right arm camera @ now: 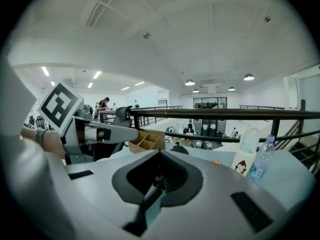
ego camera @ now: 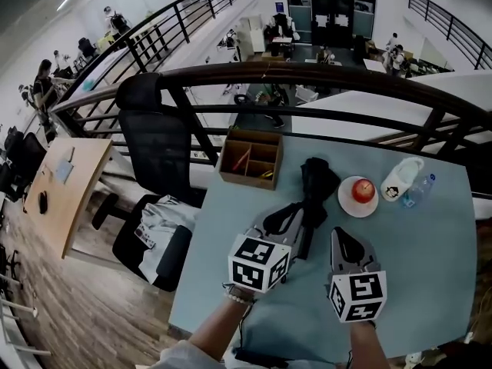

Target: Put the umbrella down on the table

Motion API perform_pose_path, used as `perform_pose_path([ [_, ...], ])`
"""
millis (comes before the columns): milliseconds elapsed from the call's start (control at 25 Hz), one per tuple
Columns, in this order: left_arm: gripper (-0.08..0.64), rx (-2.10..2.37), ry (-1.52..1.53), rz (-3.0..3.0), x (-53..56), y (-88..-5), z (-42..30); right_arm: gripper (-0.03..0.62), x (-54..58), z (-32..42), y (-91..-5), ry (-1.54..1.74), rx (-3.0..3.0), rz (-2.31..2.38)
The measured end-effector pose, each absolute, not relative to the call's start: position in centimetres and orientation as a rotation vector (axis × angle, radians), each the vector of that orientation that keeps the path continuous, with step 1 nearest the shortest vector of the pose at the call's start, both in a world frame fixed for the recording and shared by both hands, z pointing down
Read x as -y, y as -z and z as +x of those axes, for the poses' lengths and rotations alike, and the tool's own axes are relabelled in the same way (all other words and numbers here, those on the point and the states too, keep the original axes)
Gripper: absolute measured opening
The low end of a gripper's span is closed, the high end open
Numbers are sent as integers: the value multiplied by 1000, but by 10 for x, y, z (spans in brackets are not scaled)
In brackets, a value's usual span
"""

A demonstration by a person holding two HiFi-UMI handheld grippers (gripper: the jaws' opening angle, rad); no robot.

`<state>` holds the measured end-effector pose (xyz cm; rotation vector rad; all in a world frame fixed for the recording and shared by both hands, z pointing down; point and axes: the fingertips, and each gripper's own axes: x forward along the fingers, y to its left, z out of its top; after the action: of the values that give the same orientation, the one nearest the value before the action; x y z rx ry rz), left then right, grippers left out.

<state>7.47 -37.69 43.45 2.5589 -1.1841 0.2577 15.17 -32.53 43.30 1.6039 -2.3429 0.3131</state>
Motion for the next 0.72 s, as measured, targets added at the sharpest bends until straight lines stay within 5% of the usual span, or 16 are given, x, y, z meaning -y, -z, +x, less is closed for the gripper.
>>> perform_pose_path([
  [720, 5, 1108, -217, 2637, 292, -396, 44, -2, 244, 130, -387, -236, 2319, 1763],
])
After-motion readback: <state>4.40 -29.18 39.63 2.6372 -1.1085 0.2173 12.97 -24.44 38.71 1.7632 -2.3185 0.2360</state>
